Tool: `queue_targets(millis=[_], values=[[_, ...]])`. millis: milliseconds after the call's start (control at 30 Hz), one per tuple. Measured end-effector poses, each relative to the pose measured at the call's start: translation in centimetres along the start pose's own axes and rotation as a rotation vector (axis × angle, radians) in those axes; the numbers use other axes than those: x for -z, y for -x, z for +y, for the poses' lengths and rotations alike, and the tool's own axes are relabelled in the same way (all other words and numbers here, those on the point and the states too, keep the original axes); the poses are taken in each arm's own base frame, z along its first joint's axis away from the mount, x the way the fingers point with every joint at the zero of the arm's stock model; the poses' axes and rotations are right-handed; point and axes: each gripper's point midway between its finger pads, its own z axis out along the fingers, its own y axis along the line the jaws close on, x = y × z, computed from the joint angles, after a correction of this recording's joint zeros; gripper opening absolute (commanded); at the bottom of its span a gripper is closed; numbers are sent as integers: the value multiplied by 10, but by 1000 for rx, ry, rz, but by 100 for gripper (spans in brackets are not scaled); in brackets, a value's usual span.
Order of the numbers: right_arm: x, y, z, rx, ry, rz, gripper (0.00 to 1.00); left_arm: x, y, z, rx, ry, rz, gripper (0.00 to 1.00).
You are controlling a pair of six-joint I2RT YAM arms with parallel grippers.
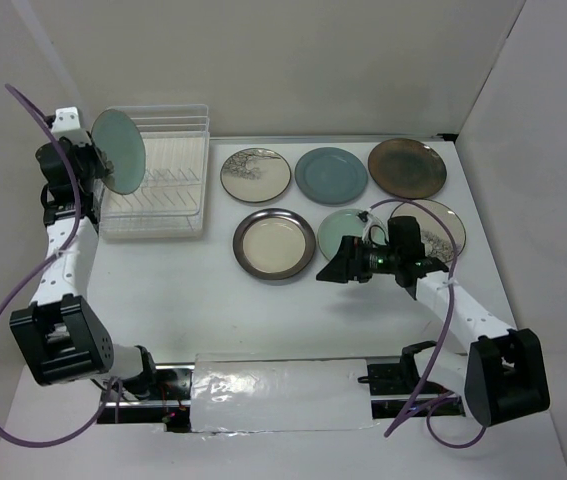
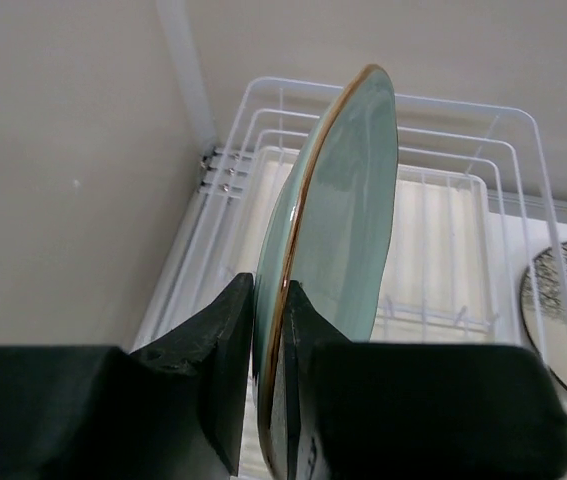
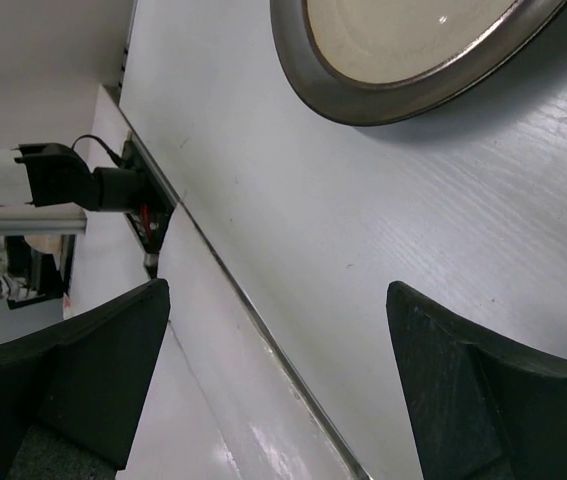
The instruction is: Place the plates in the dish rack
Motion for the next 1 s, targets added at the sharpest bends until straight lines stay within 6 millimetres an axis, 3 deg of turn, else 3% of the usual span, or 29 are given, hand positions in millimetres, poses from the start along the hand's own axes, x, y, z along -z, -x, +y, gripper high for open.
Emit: queue_targets(millis=[233, 300, 667, 1000], values=[[-5, -8, -7, -35, 5, 34, 95, -16, 16, 29, -111, 36, -95, 0], [-6, -9, -8, -44, 3, 42, 95, -22, 13, 38, -149, 50, -98, 0], [-10, -13, -14, -67, -5, 60, 95, -50, -4, 48, -274, 52, -82, 0], [-11, -15, -18, -80, -10, 70, 95, -57, 32, 52, -321, 72, -172, 0]])
